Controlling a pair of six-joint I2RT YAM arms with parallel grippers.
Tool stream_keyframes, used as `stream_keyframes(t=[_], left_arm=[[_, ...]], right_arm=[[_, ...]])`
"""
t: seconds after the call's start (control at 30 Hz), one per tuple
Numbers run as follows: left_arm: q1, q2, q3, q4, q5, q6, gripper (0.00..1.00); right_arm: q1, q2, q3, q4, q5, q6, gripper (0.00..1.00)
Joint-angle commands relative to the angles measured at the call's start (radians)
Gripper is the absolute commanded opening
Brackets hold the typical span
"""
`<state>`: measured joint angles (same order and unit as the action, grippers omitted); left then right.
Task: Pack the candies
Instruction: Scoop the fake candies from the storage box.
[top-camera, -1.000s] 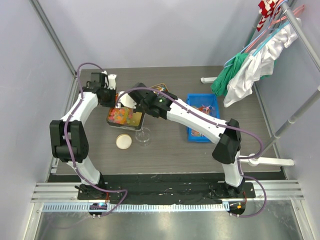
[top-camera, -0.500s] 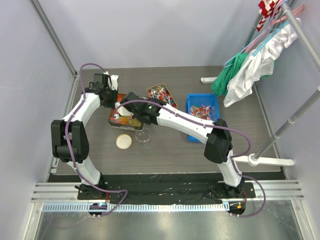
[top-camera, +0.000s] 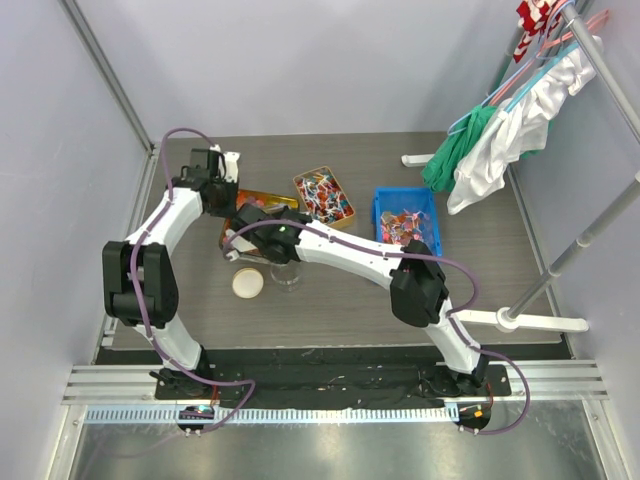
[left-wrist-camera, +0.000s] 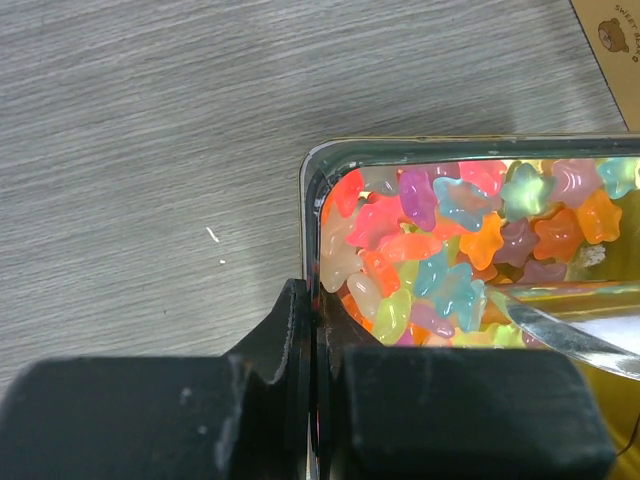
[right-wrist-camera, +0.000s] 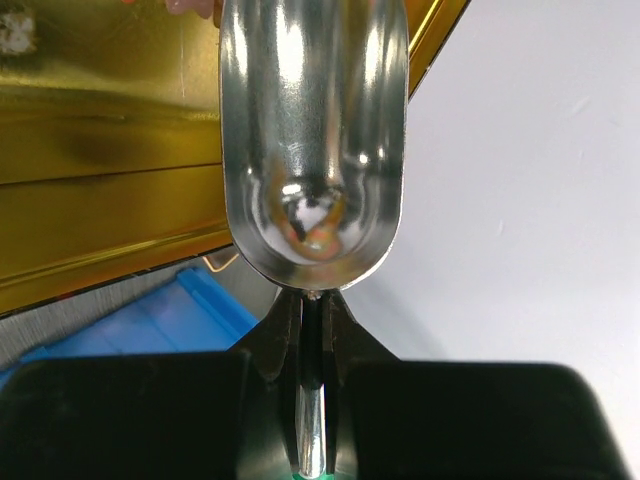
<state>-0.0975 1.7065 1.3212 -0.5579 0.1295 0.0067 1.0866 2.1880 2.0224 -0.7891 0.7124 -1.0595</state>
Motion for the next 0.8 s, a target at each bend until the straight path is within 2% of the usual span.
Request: stream_keyframes(t=[0.0,0.4,0.77], left_arm=[[-0.004,-0.070,0.015,0.070,0.045,-0.028,0.00],[-0.004,-0.085,0.004,0.076,0.048,-0.028,0.00],[-0.004,-0.090,-0.002,0.081,0.056,-0.033,0.00]], right_arm=[[0.015,0.038,0.074,-0.074,0.030,-0.071,0.01],[0.041,0.139,0.192,-0.257,-0.113,-0.022,0.01],[0.078,0.167,0.200,-0.223,-0.231,0.006,0.01]])
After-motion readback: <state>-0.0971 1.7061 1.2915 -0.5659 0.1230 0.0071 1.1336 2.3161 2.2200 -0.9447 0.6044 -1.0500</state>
